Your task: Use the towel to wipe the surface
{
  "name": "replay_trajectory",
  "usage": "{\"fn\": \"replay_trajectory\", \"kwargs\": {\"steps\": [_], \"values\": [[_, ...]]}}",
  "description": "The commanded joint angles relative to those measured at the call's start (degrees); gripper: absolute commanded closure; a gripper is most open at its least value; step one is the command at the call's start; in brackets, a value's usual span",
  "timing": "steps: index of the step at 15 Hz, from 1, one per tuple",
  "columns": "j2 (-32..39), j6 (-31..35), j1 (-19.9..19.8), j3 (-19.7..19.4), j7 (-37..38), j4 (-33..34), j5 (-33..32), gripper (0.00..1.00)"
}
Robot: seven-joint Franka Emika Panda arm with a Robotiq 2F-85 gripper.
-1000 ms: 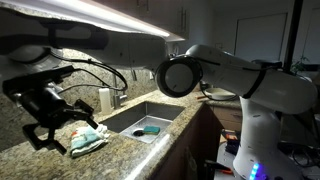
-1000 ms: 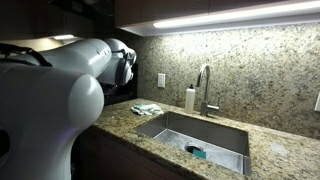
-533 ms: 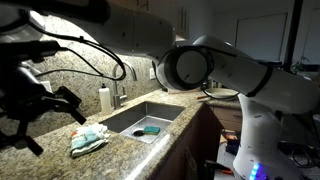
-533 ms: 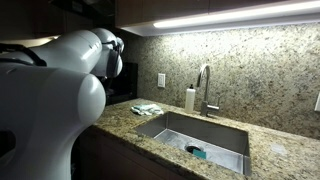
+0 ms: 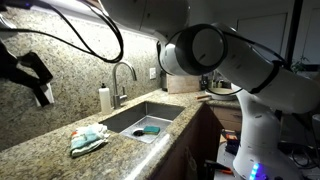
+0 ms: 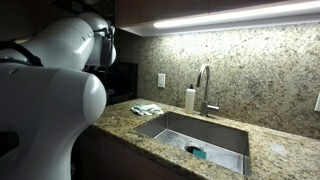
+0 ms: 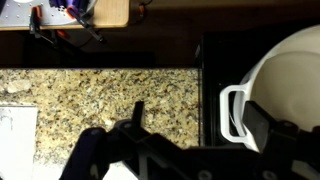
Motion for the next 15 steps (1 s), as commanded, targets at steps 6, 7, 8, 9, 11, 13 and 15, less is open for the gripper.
{"fn": "replay_trajectory", "kwargs": {"steps": [6, 7, 8, 9, 11, 13, 15], "values": [[-7.5, 2.2, -0.9, -0.8, -0.1, -1.2, -3.4, 0.0], [-8.1, 2.3, -1.2, -0.7, 0.0, -1.1, -3.3, 0.0], [-8.8, 2.4, -1.7, -0.5, -0.1, -1.1, -3.0, 0.0], [-9.3, 2.4, -2.1, -0.5, -0.2, -1.1, -2.9, 0.0], [-10.3, 3.1, -4.0, 0.4, 2.5, -1.1, -1.0, 0.0], [-10.0, 3.1, -3.0, 0.0, 0.9, -1.8, -2.6, 0.0], [-10.5, 3.1, -3.8, 0.1, 0.9, -1.9, -2.4, 0.0]]}}
